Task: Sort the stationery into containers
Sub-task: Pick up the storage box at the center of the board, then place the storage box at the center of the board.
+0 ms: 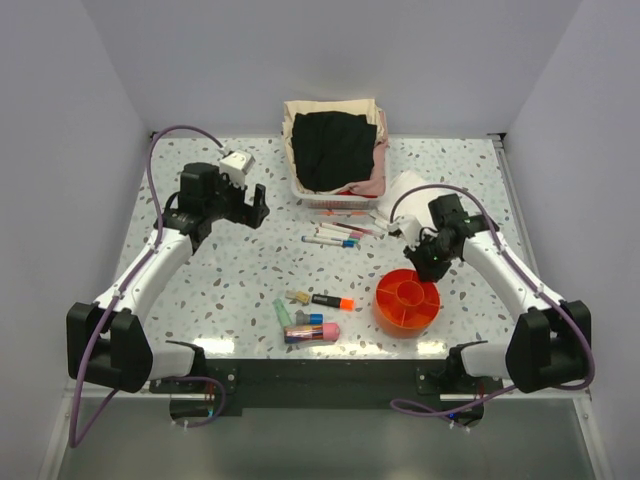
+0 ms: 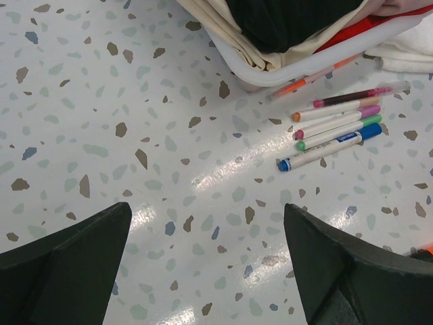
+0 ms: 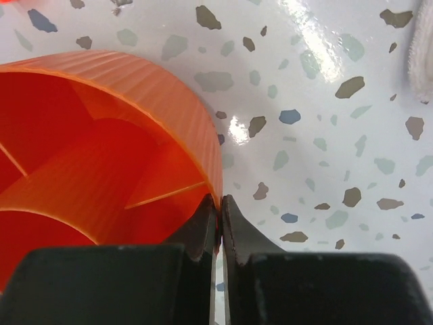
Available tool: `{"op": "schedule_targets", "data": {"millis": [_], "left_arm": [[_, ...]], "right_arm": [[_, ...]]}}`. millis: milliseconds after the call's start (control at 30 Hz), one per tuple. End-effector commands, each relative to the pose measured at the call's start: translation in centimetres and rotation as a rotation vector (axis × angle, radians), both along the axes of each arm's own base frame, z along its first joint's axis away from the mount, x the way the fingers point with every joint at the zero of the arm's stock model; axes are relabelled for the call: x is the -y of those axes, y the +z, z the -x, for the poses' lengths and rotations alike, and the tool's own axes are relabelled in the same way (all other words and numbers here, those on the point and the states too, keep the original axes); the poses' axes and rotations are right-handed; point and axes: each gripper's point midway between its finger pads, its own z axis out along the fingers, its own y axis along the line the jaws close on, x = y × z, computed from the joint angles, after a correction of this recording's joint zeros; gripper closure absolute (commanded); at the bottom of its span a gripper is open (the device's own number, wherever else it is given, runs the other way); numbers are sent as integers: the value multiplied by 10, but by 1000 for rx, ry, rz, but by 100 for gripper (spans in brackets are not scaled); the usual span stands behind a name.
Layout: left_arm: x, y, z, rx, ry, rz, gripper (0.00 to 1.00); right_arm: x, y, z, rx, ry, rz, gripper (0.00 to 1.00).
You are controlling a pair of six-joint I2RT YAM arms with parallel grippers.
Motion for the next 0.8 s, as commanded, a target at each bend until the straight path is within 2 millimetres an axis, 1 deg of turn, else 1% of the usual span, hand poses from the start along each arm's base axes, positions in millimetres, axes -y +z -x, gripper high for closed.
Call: {"op": "schedule_targets", "data": {"millis": [0, 67, 100, 167, 200, 233, 267, 300, 333, 367, 400, 433, 467, 500, 533, 567, 600, 633, 667, 700, 733, 767], "left_arm": [[-3, 20, -7, 61, 1, -34, 0], [-7, 22, -8, 66, 15, -48, 0], [-14, 22, -10, 72, 49, -65, 0], [-28, 24, -13, 82, 121, -81, 0], [-45, 24, -17, 81, 193, -90, 0], [-55, 23, -19, 80, 229, -90, 0], [-77, 20, -21, 65, 301, -78, 0], [-88, 19, -22, 56, 333, -65, 0], [-98, 18, -23, 51, 356, -61, 0], [-114, 17, -24, 34, 417, -29, 0], [-121, 16, -24, 33, 441, -32, 0], [-126, 15, -23, 28, 456, -36, 0], [-134, 17, -22, 35, 480, -36, 0], [-139, 16, -20, 35, 505, -39, 0], [-144, 15, -19, 37, 524, -35, 0], [-150, 20, -16, 50, 547, -24, 0], [-154, 21, -14, 53, 562, -26, 0], [-158, 21, -11, 52, 574, -31, 0], [-163, 25, -7, 66, 586, -38, 0], [-166, 24, -4, 61, 595, -47, 0], [-168, 25, -1, 66, 600, -51, 0], [-173, 24, 3, 63, 611, -57, 0]], "right_arm": [[-23, 52, -21, 123, 55, -68, 100], [-30, 67, -24, 137, 74, -91, 100], [-42, 84, -32, 172, 92, -119, 100], [-53, 99, -41, 199, 105, -137, 100], [-65, 111, -49, 221, 115, -153, 100], [-72, 117, -58, 248, 118, -159, 100], [-81, 130, -68, 286, 124, -170, 100], [-94, 126, -75, 280, 147, -170, 100], [-100, 127, -82, 296, 151, -158, 100], [-109, 137, -91, 331, 162, -164, 100], [-124, 139, -96, 345, 187, -167, 100], [-133, 129, -104, 328, 198, -151, 100], [-145, 138, -113, 354, 210, -162, 100], [-162, 139, -114, 358, 239, -174, 100], [-175, 124, -121, 325, 256, -161, 100], [-188, 132, -127, 348, 275, -178, 100], [-203, 131, -125, 351, 312, -186, 100], [-213, 125, -128, 343, 327, -187, 100], [-226, 119, -134, 333, 345, -193, 100], [-239, 115, -133, 327, 365, -200, 100], [-246, 111, -135, 322, 376, -202, 100], [-261, 105, -139, 315, 388, -206, 100]]}}
